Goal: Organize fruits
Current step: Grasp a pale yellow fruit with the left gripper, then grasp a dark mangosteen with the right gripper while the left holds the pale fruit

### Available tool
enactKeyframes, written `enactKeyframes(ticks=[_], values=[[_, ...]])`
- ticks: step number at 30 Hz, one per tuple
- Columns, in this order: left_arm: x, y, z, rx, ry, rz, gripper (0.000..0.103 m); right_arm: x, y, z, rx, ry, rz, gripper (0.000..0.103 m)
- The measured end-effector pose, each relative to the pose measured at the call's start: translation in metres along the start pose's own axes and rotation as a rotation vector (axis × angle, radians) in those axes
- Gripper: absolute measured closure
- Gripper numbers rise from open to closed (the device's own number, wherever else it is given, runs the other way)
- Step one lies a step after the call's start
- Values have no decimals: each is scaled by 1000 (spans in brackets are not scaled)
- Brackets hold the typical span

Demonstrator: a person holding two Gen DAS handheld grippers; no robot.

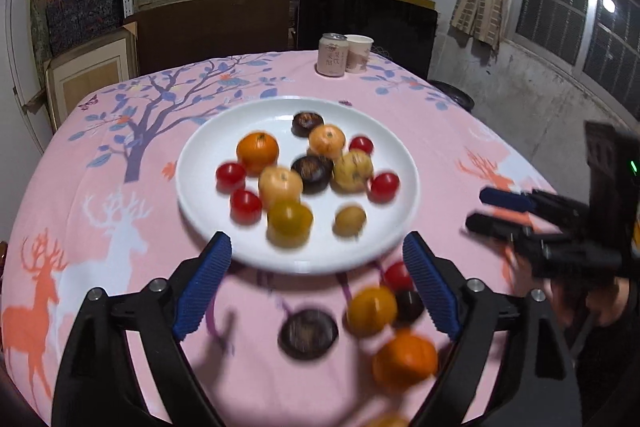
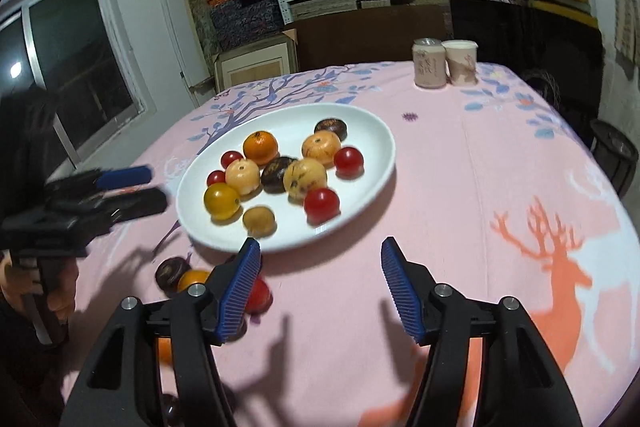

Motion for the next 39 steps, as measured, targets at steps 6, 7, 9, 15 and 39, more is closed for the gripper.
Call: enactKeyframes(ticks=[6, 7, 9, 15, 39], values=[[-68, -11, 38, -29, 71, -43, 18, -31, -1, 17, -27, 30, -60, 38], [-76, -13, 40, -26, 82, -49, 18, -33, 0, 21, -24, 26, -65, 38], [-91, -19, 42, -14, 99, -64, 18, -38, 4, 26, -32, 23, -59, 38], [-108, -39, 30, 2, 145, -111, 18, -55, 20, 34, -84, 42, 18, 38], [-117, -38, 32, -53, 86, -70, 63, -83, 84, 8, -20, 219, 264, 48]])
Point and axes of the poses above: each gripper's, at about its wrist camera, not at the fingertips, and z roughly against the way its jaws point, y to its left, x to its top, the point moved 3 cm from there along -z, roughly the way its jaws point, and after that the axes turned 3 degrees about -y, right-handed, at the moved point
